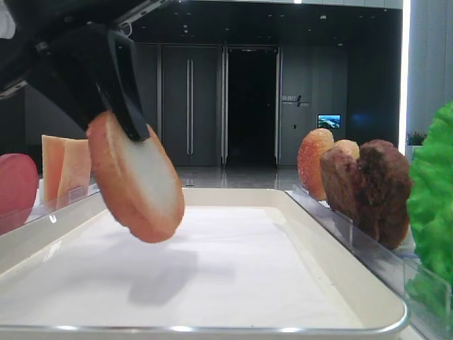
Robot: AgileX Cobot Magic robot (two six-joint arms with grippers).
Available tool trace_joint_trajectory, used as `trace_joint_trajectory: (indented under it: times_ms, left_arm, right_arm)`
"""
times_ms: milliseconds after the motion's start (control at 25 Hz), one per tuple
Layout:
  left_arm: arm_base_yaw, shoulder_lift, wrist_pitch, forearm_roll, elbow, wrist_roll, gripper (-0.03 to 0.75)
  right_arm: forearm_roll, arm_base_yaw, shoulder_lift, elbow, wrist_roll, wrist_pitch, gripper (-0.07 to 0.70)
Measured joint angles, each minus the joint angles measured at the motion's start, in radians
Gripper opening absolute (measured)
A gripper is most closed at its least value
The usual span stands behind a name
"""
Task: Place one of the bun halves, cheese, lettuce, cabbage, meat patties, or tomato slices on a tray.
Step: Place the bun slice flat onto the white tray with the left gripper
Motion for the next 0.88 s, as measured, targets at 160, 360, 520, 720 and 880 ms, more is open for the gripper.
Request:
trace_joint_trajectory:
  times_ms: [160,360,520,720,880]
  left_arm:
    - [0.0,0.032,-0.029,-0.082,-0.002,0.077,0.147]
    - [0.0,0.06,-0.048,-0.109,-0.002,0.098,0.147]
    - [0.0,0.066,-0.066,-0.134,-0.002,0.128,0.147]
    - [0.0,0.088,-0.088,-0.216,-0.003,0.189,0.147]
    - [0.0,0.121,-0.089,-0.251,-0.003,0.223,0.147]
  right_arm:
    - [0.0,0.0,0.0,0.0,0.0,0.0,0.344]
    - [0.0,0.0,0.0,0.0,0.0,0.0,0.344]
    - [0.0,0.0,0.0,0.0,0.0,0.0,0.344]
    - [0.0,0.0,0.0,0.0,0.0,0.0,0.344]
    - [0.0,0.0,0.0,0.0,0.0,0.0,0.344]
